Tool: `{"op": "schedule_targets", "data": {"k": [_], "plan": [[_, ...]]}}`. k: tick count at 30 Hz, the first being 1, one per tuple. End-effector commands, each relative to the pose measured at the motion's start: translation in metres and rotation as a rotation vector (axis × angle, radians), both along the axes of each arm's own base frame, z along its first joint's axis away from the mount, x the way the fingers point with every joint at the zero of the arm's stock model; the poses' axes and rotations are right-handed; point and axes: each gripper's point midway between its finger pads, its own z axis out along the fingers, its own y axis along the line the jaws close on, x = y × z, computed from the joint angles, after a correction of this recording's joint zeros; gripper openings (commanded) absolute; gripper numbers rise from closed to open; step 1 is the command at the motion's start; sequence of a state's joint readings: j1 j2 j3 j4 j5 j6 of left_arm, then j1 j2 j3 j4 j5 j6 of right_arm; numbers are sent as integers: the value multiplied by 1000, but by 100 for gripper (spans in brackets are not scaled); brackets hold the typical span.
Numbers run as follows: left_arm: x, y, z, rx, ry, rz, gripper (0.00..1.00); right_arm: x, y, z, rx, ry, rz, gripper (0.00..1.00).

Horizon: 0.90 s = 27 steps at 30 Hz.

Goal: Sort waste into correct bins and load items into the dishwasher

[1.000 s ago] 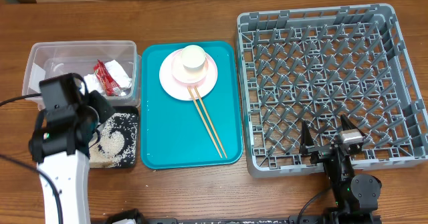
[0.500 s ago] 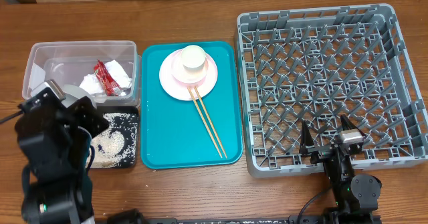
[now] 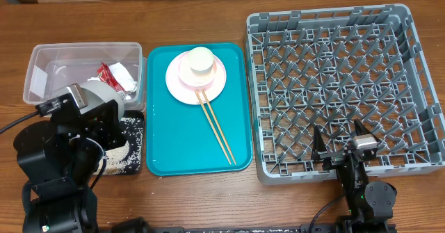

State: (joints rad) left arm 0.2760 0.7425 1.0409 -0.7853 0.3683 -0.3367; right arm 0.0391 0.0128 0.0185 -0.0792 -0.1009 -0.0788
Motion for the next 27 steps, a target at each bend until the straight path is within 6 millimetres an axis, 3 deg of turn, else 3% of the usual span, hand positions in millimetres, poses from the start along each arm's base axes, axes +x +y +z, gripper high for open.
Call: {"op": "schedule_targets", "data": {"k": [1,11,16,27], "plan": [[1,8,8,37,-18,30,4,0,0,-2,-4,-5,2,100],[14,-9,16,-69,-58,-102,4,0,0,-2,-4,-5,2,100],[16,16,12,-159,-49,-81,4,0,0,-2,-4,-5,2,100],[-4,56,30,-547,-275,-365,4,0,0,-2,-4,-5,2,100]]}}
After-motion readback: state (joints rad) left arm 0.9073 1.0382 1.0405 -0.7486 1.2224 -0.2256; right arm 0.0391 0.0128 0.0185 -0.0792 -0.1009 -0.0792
